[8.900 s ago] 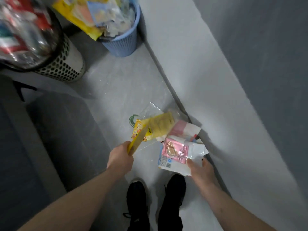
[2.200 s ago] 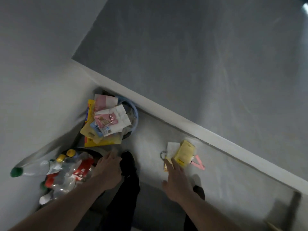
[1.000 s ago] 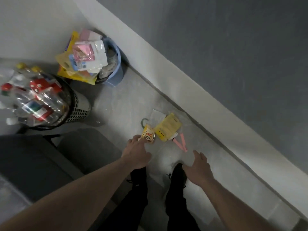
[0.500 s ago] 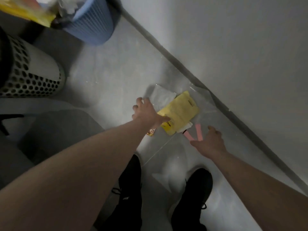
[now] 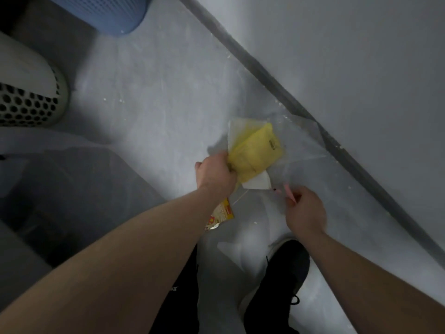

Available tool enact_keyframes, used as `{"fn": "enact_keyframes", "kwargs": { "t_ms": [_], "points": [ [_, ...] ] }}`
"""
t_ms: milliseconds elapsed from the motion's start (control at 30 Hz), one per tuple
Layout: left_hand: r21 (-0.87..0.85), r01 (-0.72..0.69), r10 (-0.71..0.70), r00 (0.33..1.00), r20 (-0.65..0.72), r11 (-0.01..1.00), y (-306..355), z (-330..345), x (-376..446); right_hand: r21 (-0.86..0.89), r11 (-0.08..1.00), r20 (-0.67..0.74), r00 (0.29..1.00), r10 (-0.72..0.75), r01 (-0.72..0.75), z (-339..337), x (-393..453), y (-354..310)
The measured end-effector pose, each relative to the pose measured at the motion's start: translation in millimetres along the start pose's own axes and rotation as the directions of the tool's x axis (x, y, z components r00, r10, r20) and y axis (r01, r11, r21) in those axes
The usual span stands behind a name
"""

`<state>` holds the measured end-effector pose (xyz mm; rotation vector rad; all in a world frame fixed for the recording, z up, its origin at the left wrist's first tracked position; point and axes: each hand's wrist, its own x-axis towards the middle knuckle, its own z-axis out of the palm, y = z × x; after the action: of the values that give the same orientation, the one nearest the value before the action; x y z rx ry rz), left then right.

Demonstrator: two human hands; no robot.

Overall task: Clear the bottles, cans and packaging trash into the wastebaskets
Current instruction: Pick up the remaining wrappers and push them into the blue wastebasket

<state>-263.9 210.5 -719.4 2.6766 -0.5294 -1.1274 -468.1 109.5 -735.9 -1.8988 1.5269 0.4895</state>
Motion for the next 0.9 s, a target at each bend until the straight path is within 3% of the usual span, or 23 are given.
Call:
{"fn": "enact_keyframes", "kwargs": {
  "t_ms": [100, 233, 367, 500, 567, 667, 767, 900],
  "points": [
    [-0.102, -0.016, 0.02, 0.999, 0.033, 0.995, -19.3, -21.3, -15.8, 0.037, 0.996, -0.124, 0.99, -0.073, 0.078, -27.4, -6.2, -9.9],
    [-0.111, -0.117, 0.109, 0.991, -0.077, 0.987, -54.2, -49.7, -25.7, 0.025, 0.962, -0.195, 0.945, -0.261, 0.271, -55.0, 12.0, -44.4],
    [-0.054, -0.274, 0.265, 0.956, -0.129, 0.96, -96.4, -62.5, -29.4, -0.094, 0.957, -0.101, 0.954, -0.283, 0.274, -54.3, 48.3, -76.2],
    [-0.058, -0.29, 0.283, 0.953, -0.106, 0.955, -114.4, -56.2, -19.1, -0.117, 0.97, 0.027, 0.977, -0.211, 0.212, -27.3, 67.1, -87.1],
    [-0.001, -0.321, 0.321, 0.946, -0.033, 0.947, -107.9, -51.5, -15.5, -0.083, 0.988, 0.001, 0.991, -0.131, 0.13, -12.0, 62.5, -89.1],
    [0.196, -0.431, 0.393, 0.896, 0.208, 0.881, -103.2, -32.8, -24.7, -0.15, 0.987, -0.067, 0.996, -0.065, 0.054, 5.9, 52.7, -93.0],
    [0.283, -0.372, 0.306, 0.918, 0.253, 0.884, -109.5, -6.1, -40.9, -0.256, 0.966, -0.122, 0.99, -0.069, 0.035, 17.2, 51.7, -93.5],
    [0.361, -0.16, 0.085, 0.973, 0.214, 0.919, -106.5, 24.0, -50.6, -0.188, 0.98, -0.086, 0.993, -0.087, 0.069, 26.4, 52.6, -87.0]
  ]
}}
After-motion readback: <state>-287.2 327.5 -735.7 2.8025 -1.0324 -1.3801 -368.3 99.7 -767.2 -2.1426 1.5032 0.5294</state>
